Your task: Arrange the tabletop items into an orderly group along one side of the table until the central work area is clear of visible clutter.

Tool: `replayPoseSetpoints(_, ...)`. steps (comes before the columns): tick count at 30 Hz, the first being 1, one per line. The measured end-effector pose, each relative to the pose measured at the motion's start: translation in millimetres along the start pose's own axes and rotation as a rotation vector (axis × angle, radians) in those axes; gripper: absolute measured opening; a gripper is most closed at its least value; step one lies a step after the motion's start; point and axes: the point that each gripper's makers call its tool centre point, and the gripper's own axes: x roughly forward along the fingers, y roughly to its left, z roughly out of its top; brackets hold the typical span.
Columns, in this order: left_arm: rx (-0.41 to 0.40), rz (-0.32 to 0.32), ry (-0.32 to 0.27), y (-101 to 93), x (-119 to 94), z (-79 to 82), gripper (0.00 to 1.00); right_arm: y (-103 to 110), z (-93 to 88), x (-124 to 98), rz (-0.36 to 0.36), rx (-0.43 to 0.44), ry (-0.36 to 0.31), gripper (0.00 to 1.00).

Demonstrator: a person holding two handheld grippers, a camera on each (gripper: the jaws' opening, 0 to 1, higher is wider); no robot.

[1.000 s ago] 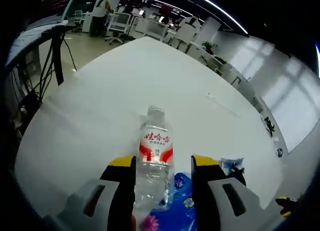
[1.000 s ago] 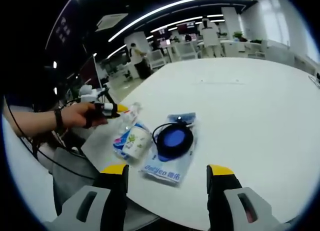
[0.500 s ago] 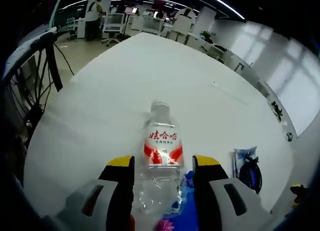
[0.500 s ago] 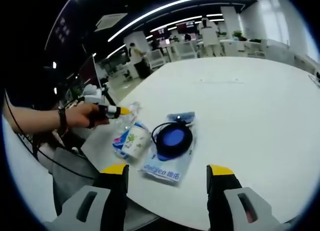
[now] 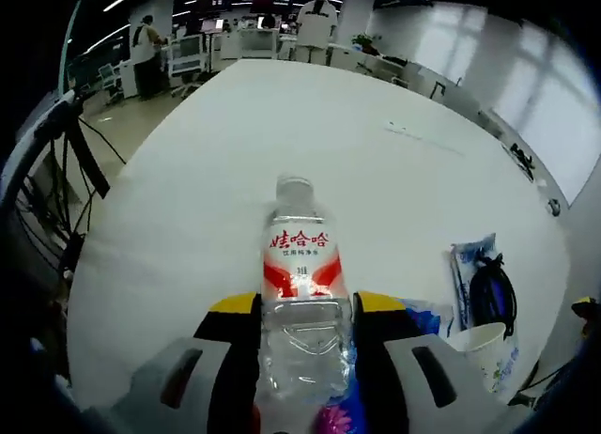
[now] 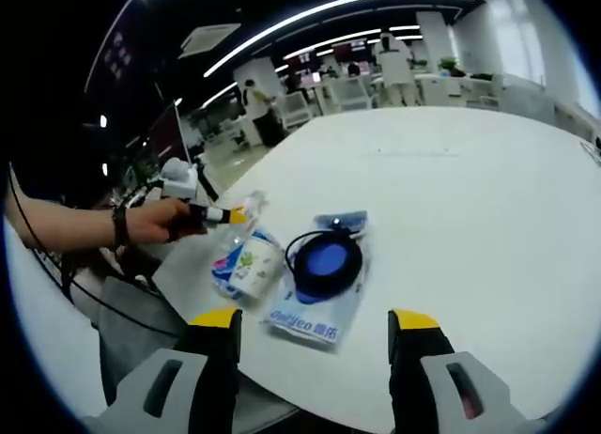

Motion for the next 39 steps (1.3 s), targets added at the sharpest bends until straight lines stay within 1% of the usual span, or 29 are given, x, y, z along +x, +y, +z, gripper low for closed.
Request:
replayPoseSetpoints(4,-0.004,-0.01,0.004,2.1,-3.1,-3.7,0.38,3.2,1.1,1.4,0.005,0.0,-0.003,0.64)
replayPoseSetpoints(8,0.04,-0.025,0.016,1.0,-4.9,-4.1,0.37,7.1,0.5,5.4,0.016,-0.01,0.005,0.64)
replayPoseSetpoints(13,0.03,-0.027,0.018,8.9,-13.6,-10.1,0.37,12.9,0.1,7.7,0.027,-0.016,0.003,0.64)
replayPoseSetpoints(17,0.028,-0.022,0.017,7.9,-21.8,-17.9,0.38,15.9,1.4,9.5,0.034,-0.022,0.001,0.64)
replayPoseSetpoints(19,0.03,-0.02,0.02,13.1,-23.2,-19.8,0.38,15.5,1.6,10.3,0.035,-0.024,0.001,0.64)
replayPoseSetpoints(22,0.025,-0.022,0.023,12.2,-23.8,-22.7,0.38,16.5,2.0,10.7,0.037,-0.027,0.001,0.64)
replayPoseSetpoints(24,0.001,-0.019,0.027,14.6,-27.6,-27.0,0.37,15.9,2.5,10.7,0.035,-0.028,-0.001,0.64)
replayPoseSetpoints(26,-0.004,-0.017,0.032,19.5,-31.3,-31.2,0.37,16.1,4.6,10.8,0.035,-0.021,-0.009,0.64)
replayPoseSetpoints(29,0.002,-0.016,0.034,17.7,-34.5,-35.7,0.37,17.2,4.1,11.7,0.036,-0.024,-0.009,0.64)
replayPoseSetpoints(31,0.002,-0.02,0.038,18.2,-33.9,-33.9,0.37,17.3,4.2,12.4,0.038,-0.025,-0.008,0.64)
replayPoseSetpoints(35,-0.005,-0.018,0.041,18.9,-39.4,-42.0,0.37,18.9,4.8,12.9,0.04,-0.023,-0.013,0.64)
replayPoseSetpoints(37,-0.01,-0.017,0.04,24.1,-38.5,-42.7,0.37,19.4,4.5,13.4,0.04,-0.02,-0.015,0.64)
replayPoseSetpoints(39,-0.011,-0.015,0.04,22.8,-43.2,-46.7,0.37,19.5,4.3,14.0,0.041,-0.019,-0.015,0.64)
